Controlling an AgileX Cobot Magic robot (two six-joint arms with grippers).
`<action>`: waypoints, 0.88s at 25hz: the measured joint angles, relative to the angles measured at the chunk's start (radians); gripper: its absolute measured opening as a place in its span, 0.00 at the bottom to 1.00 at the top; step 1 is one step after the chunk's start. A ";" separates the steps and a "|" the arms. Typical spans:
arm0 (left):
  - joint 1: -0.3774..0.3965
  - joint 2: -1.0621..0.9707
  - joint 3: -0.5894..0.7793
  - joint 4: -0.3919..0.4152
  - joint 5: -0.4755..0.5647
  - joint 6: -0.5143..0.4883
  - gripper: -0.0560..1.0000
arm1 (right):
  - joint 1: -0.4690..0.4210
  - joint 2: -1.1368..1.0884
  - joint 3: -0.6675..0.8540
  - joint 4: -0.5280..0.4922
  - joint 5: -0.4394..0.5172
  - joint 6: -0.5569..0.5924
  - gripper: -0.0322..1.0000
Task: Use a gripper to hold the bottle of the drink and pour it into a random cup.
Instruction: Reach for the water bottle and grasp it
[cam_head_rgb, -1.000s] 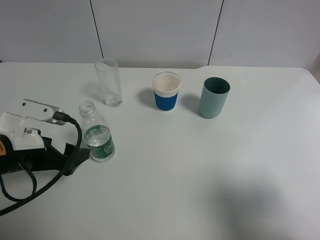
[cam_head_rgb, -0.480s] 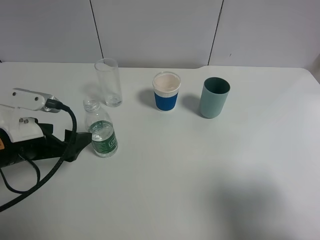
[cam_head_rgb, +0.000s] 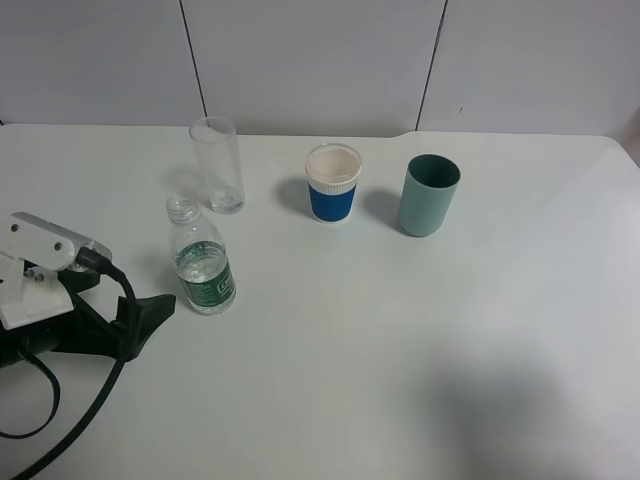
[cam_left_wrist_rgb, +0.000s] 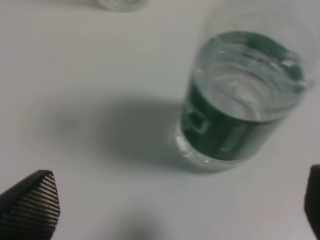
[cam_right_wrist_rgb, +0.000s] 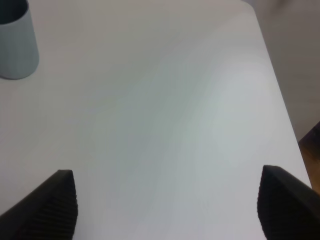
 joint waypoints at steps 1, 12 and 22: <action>0.000 0.010 0.002 0.036 -0.016 -0.001 1.00 | 0.000 0.000 0.000 0.000 0.000 0.000 0.75; 0.000 0.379 0.006 0.236 -0.421 -0.001 1.00 | 0.000 0.000 0.000 0.000 0.000 0.000 0.75; 0.000 0.623 0.006 0.237 -0.593 -0.001 1.00 | 0.000 0.000 0.000 0.000 0.000 0.000 0.75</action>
